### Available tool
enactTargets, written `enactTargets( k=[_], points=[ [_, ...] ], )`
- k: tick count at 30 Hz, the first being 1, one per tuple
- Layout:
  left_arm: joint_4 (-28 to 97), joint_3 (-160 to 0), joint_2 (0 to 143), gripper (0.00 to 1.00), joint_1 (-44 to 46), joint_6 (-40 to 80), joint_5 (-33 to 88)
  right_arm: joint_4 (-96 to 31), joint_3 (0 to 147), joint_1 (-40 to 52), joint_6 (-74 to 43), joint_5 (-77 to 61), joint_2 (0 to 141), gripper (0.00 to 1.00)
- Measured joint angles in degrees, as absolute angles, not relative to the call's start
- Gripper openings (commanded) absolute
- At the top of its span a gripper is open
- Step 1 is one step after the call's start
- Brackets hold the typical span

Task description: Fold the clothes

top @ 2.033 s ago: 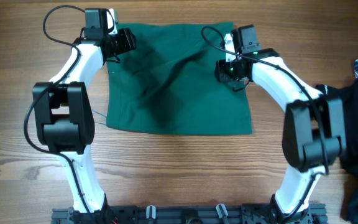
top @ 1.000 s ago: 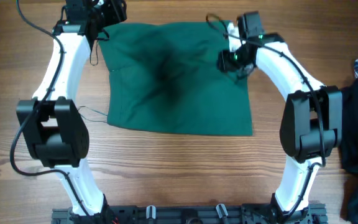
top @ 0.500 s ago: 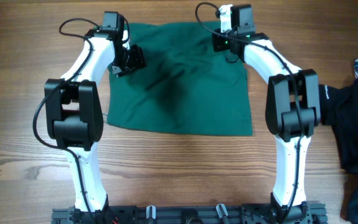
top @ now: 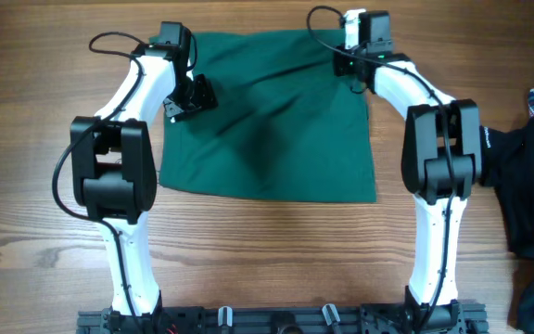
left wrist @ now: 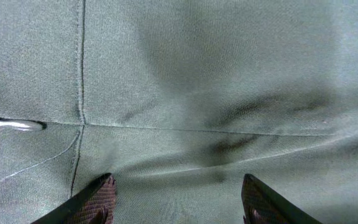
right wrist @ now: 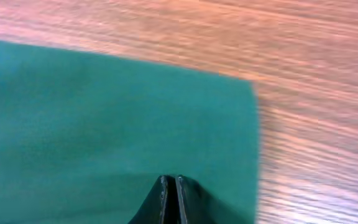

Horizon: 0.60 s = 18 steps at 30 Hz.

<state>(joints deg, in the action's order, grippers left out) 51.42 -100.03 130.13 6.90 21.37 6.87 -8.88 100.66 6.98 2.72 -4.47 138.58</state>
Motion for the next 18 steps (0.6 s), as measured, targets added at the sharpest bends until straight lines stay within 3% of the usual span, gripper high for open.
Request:
enactTargets(
  k=[1, 3, 4, 8, 11, 16, 18],
  points=[
    [51.16, -99.96, 130.13, 0.66, 7.01, 21.5, 6.59, -8.67, 100.66, 6.52, 3.57, -4.47, 138.58, 0.62],
    [50.28, -99.74, 130.08, 0.69, 7.05, 21.89, 6.24, -7.51, 100.66, 6.55, 4.43, -4.36, 138.72, 0.83],
    [48.93, -99.7, 130.06, 0.7, 7.03, 22.04, 5.37, -7.2, 100.66, 6.52, 4.69, -4.27, 138.85, 0.88],
    [46.22, -102.13, 130.56, 0.8, 6.83, 22.2, 3.46, -9.02, 102.83, 6.37, 4.8, -5.58, 138.17, 0.95],
    [46.06, -109.6, 129.69, 1.0, 6.2, 22.2, 5.48, -15.14, 102.98, 6.37, 4.71, -6.37, 129.32, 1.0],
    [51.46, -113.51, 115.13, 1.0, 6.15, 22.22, 7.6, -33.67, 104.36, 6.37, 2.68, -6.59, 107.96, 1.0],
    [51.46, -114.63, 110.17, 1.0, 6.15, 22.22, 7.62, -34.72, 104.68, 6.37, 2.61, -6.63, 102.37, 1.0]
  ],
)
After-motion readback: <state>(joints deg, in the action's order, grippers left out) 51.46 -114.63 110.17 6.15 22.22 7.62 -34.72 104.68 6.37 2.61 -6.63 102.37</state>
